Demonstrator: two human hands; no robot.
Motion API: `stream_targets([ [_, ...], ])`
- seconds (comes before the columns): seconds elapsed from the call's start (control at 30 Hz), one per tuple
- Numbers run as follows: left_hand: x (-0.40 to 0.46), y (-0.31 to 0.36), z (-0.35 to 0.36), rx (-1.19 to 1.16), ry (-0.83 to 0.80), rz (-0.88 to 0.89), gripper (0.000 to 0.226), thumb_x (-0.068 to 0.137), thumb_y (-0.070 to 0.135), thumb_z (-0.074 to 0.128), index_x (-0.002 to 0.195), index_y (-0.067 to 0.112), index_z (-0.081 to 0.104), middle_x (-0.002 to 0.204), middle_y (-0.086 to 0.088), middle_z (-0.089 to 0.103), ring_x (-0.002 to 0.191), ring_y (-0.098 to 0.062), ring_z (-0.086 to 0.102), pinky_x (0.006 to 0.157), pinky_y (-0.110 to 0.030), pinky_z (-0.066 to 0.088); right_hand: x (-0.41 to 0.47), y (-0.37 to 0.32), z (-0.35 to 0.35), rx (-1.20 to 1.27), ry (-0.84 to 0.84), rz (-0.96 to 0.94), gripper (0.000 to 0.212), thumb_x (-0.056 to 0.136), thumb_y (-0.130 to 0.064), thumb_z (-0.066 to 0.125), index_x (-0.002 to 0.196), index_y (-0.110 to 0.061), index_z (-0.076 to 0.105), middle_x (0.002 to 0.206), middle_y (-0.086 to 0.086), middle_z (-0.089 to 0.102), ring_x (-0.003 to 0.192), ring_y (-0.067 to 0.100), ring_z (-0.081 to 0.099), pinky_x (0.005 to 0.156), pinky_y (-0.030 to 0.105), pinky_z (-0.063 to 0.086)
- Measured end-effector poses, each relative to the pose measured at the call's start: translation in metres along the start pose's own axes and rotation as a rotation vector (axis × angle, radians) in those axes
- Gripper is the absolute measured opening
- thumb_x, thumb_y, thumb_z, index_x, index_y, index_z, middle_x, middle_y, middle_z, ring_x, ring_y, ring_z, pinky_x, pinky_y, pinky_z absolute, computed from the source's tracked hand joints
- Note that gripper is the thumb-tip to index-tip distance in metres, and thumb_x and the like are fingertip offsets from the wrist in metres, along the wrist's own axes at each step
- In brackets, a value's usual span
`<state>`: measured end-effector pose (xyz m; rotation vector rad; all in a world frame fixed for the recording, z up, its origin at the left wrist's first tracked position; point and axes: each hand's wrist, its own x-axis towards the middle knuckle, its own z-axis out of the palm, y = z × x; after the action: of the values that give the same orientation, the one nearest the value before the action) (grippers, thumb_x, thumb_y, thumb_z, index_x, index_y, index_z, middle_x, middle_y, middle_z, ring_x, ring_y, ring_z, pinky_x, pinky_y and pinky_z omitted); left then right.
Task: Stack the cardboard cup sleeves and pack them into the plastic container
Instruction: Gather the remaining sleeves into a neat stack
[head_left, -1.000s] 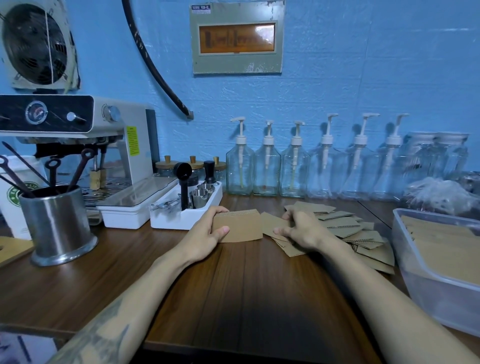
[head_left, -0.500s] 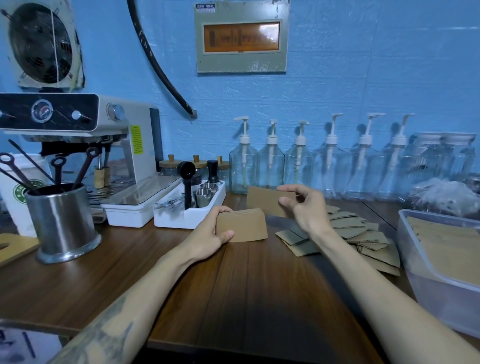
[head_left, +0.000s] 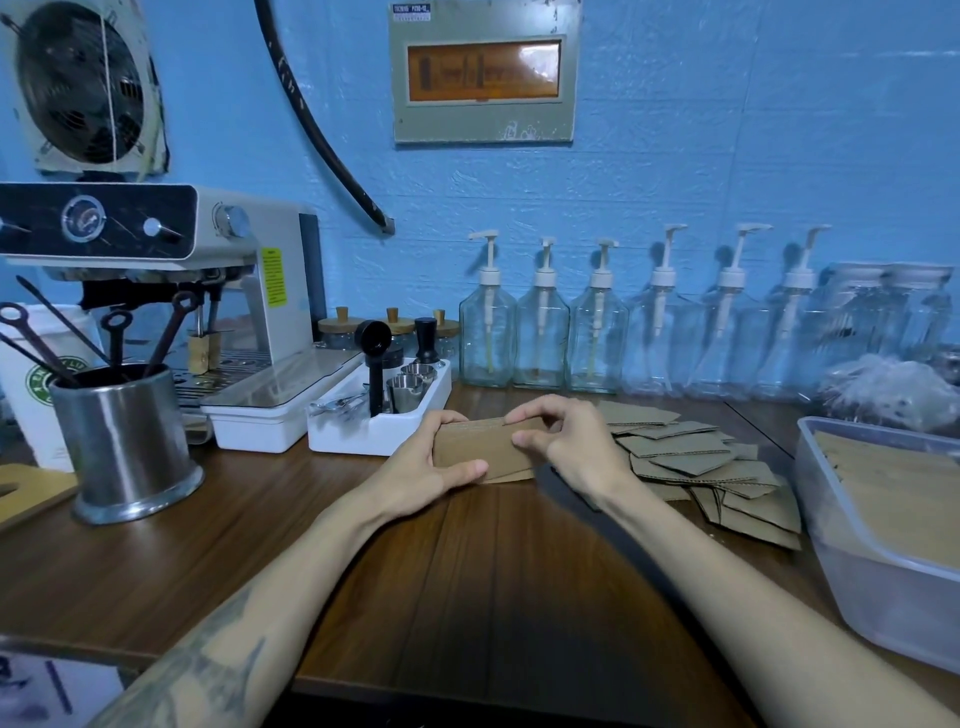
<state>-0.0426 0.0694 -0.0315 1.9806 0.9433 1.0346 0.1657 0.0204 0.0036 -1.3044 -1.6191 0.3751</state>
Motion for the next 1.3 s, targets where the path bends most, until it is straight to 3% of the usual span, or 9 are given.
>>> stream_targets([
  [0.17,0.000,-0.002,0.000,0.059,0.014,0.018,0.035,0.094,0.021,0.065,0.124,0.026,0.047,0.116,0.004,0.057,0.104,-0.007,0.058,0.086,-0.018,0.048,-0.002,0.003,0.003,-0.105,-0.049,-0.083,0.036,0.080,-0.015,0.079,0.112,-0.028,0.069,0.107,-0.003,0.051,0.091,0.005,0.049,0.085,0.015,0.041],
  [0.27,-0.001,-0.001,-0.001,0.047,0.001,0.015,0.033,0.095,0.018,0.064,0.123,0.027,0.047,0.116,0.005,0.058,0.100,-0.001,0.058,0.082,-0.012,0.046,-0.002,0.010,-0.001,-0.321,-0.136,-0.118,0.063,0.091,-0.030,0.067,0.147,-0.033,0.038,0.132,0.000,0.039,0.124,0.015,0.038,0.110,0.032,0.033],
  [0.33,-0.001,0.000,0.000,0.056,-0.006,0.024,0.036,0.096,0.017,0.063,0.125,0.027,0.046,0.118,0.004,0.057,0.104,-0.004,0.058,0.084,-0.013,0.046,-0.002,0.016,0.000,-0.379,-0.256,-0.118,0.066,0.098,-0.034,0.055,0.154,-0.034,0.020,0.142,0.002,0.035,0.134,0.019,0.034,0.115,0.038,0.028],
  [0.43,-0.003,0.001,-0.001,0.065,-0.015,0.031,0.045,0.096,0.016,0.062,0.134,0.029,0.042,0.120,0.010,0.055,0.106,-0.004,0.057,0.089,-0.015,0.047,-0.002,0.022,0.005,-0.395,-0.385,-0.088,0.061,0.103,-0.036,0.042,0.155,-0.038,0.011,0.134,0.006,0.044,0.130,0.026,0.042,0.110,0.042,0.034],
  [0.67,-0.003,0.002,-0.001,0.101,-0.025,-0.046,0.069,0.098,0.022,0.060,0.149,0.025,0.013,0.127,-0.003,0.049,0.104,-0.002,0.056,0.080,-0.006,0.045,-0.002,0.024,0.013,-0.473,-0.338,-0.115,0.055,0.101,-0.036,0.044,0.150,-0.033,0.019,0.129,0.009,0.045,0.126,0.030,0.043,0.108,0.047,0.035],
  [0.83,-0.004,0.004,-0.001,0.075,-0.047,-0.048,0.045,0.098,0.020,0.058,0.134,0.023,0.031,0.120,-0.003,0.052,0.100,-0.009,0.058,0.082,-0.015,0.048,-0.003,0.022,0.010,-0.445,-0.302,-0.156,0.048,0.098,-0.037,0.051,0.141,-0.031,0.031,0.127,0.005,0.051,0.121,0.026,0.046,0.105,0.046,0.037],
  [0.93,-0.004,0.005,0.000,0.093,-0.029,-0.031,0.035,0.098,0.019,0.059,0.125,0.020,0.038,0.108,0.000,0.054,0.092,-0.004,0.055,0.071,-0.007,0.044,-0.003,0.021,0.008,-0.444,-0.299,-0.169,0.046,0.097,-0.038,0.053,0.139,-0.031,0.035,0.126,0.003,0.053,0.119,0.025,0.049,0.103,0.046,0.038],
  [1.1,-0.005,0.007,0.002,0.072,-0.002,-0.032,0.032,0.097,0.016,0.061,0.122,0.019,0.041,0.102,0.002,0.056,0.090,-0.003,0.055,0.069,-0.008,0.043,-0.003,0.021,0.003,-0.443,-0.297,-0.167,0.051,0.095,-0.041,0.056,0.141,-0.034,0.034,0.134,0.002,0.053,0.126,0.024,0.047,0.106,0.047,0.037],
  [1.3,-0.006,0.006,0.002,0.085,0.009,-0.031,0.030,0.096,0.021,0.062,0.118,0.024,0.043,0.100,0.006,0.058,0.087,0.002,0.057,0.071,-0.011,0.043,0.001,0.023,-0.013,-0.459,-0.277,-0.068,0.067,0.092,-0.066,0.043,0.148,-0.031,0.031,0.142,0.003,0.051,0.131,0.023,0.046,0.107,0.044,0.037],
])
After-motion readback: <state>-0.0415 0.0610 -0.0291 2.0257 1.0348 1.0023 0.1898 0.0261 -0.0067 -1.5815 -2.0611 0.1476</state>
